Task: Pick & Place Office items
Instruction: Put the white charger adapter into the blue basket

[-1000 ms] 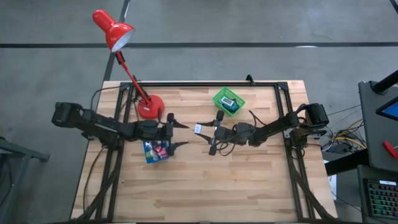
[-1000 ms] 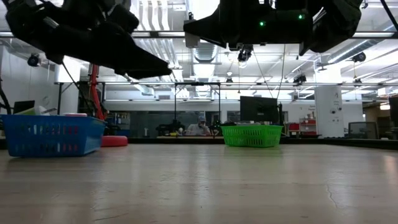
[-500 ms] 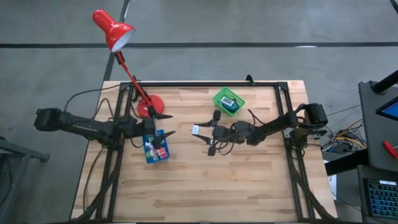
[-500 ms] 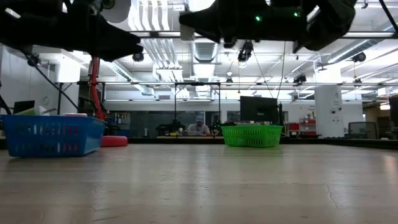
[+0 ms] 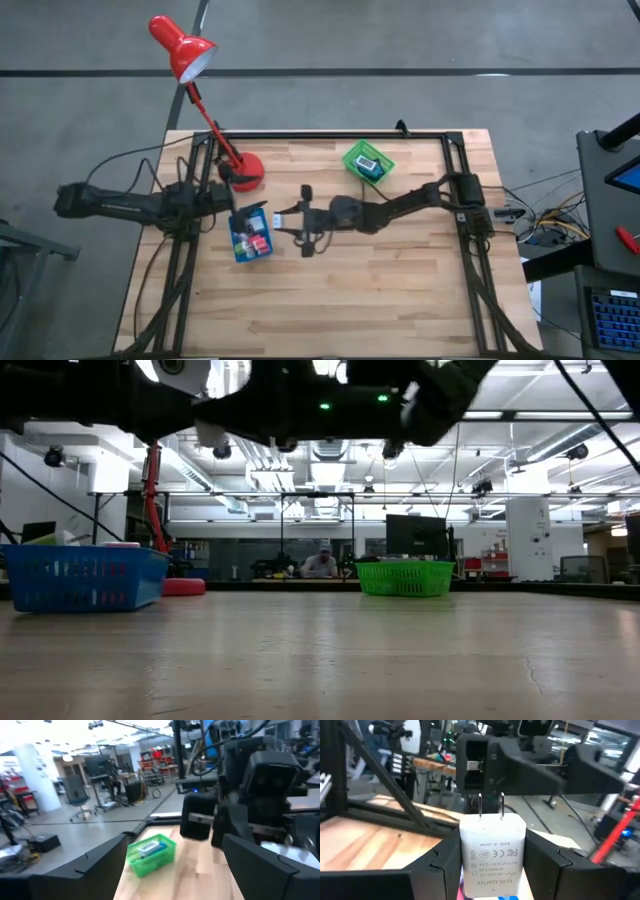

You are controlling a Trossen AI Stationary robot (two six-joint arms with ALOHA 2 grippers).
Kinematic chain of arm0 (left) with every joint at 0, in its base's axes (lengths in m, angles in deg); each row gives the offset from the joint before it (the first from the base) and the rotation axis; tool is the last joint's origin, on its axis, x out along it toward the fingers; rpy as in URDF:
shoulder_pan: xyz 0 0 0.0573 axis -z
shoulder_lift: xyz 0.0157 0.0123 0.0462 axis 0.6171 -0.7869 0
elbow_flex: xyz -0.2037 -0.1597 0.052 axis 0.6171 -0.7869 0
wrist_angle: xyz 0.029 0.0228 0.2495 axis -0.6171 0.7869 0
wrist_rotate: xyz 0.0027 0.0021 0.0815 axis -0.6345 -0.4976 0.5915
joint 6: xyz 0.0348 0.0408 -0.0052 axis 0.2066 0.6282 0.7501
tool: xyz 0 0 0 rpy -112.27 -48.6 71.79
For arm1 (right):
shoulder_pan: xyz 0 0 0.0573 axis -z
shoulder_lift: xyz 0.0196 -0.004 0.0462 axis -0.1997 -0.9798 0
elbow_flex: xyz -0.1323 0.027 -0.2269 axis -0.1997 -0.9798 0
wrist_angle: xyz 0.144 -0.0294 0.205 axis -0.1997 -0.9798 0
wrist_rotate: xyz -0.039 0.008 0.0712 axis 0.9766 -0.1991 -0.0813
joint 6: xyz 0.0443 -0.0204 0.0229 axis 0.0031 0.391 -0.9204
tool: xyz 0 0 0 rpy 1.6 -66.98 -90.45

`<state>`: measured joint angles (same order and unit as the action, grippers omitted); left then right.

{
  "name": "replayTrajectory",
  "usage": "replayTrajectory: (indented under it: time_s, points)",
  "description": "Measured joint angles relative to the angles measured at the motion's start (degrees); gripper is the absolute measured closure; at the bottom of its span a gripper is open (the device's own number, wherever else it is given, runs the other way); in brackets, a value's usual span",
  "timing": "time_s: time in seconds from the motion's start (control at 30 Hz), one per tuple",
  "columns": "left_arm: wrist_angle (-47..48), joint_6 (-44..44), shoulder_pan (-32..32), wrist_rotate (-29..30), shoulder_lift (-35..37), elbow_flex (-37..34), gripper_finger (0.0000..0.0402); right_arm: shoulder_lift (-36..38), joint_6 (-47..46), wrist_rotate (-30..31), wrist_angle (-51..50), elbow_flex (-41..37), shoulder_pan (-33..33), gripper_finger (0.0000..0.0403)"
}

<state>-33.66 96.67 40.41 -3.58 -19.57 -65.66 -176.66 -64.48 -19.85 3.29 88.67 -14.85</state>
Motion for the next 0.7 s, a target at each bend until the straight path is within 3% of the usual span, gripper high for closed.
replayTrajectory:
  time_s: [0.33,0.7]
  points:
    - [2.8,5.4,0.0,4.9,10.3,0.0,0.0069,-5.9,-1.8,-7.7,-12.1,11.7,3.0,0.0243]
    - [6.7,7.1,0.1,8.5,17.9,0.0,0.0069,-12.8,-4.7,-16.3,-15.4,20.8,5.5,0.0243]
